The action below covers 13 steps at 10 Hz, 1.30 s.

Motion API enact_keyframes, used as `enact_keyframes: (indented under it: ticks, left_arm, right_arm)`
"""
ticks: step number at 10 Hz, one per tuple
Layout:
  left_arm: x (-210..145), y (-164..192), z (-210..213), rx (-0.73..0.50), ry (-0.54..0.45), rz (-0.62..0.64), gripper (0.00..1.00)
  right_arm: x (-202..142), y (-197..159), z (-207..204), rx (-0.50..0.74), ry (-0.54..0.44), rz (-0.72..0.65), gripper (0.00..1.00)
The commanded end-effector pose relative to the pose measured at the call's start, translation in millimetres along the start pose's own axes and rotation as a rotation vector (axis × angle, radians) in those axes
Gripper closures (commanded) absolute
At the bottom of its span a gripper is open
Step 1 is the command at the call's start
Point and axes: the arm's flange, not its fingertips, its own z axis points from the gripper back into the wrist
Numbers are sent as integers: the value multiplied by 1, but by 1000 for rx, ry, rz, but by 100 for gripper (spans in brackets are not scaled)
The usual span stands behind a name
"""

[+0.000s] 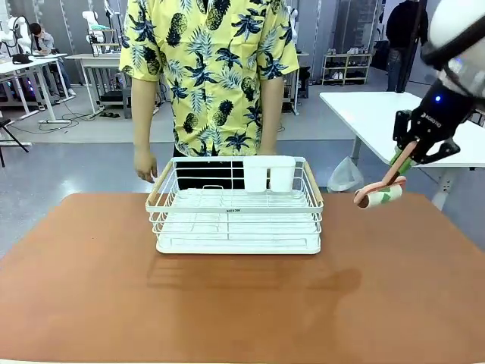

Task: Clean the table.
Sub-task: Place the Lint Roller down when the Dish drying rack is positioned in the middle of the table.

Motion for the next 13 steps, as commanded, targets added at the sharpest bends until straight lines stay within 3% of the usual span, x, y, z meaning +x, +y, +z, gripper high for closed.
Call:
enact_keyframes:
  ticks: [1,6,10,11,13]
  left_arm:
    - [-1,-1,4,-12,6,-11,0]
    - [-1,-1,4,-12,6,-11,0]
    - [-1,-1,4,-12,6,-11,0]
    - [-1,-1,4,-12,6,-11,0]
    - [-1,-1,4,-12,6,-11,0]
  right_arm:
    - [-4,-10,-48,113,-146,-135,79]
    - [19,-33,-127,137,-146,-229,79]
    - [24,-46,-145,156,-125,-267,79]
    - [22,-52,-145,147,-110,-267,74]
    - [15,-62,-135,119,-96,-278,33]
